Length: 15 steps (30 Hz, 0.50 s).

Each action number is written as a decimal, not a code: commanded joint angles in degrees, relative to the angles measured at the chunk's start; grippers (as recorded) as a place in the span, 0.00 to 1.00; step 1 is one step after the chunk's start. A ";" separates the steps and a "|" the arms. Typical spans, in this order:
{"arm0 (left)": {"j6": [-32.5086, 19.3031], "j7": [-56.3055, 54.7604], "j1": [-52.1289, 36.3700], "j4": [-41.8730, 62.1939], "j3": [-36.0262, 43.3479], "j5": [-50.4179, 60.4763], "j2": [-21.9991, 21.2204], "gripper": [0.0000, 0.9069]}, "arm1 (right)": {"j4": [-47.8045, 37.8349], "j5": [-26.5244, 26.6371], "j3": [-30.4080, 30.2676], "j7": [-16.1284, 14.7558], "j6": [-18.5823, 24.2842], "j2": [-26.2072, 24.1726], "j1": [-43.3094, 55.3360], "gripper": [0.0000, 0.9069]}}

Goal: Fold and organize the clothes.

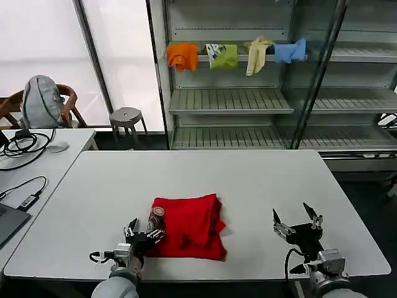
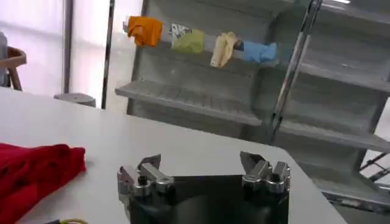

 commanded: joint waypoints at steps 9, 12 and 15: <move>-0.23 2.76 0.23 0.61 0.32 -0.70 0.27 0.01 | -0.52 0.12 -0.19 -0.01 -0.11 -0.20 0.44 1.00; -0.47 3.21 0.24 0.71 0.21 -0.68 0.30 0.01 | -0.54 0.11 -0.21 -0.03 -0.12 -0.17 0.51 1.00; -1.00 3.65 0.20 0.87 0.14 -0.61 0.26 0.02 | -0.49 0.10 -0.21 -0.02 -0.13 -0.08 0.52 1.00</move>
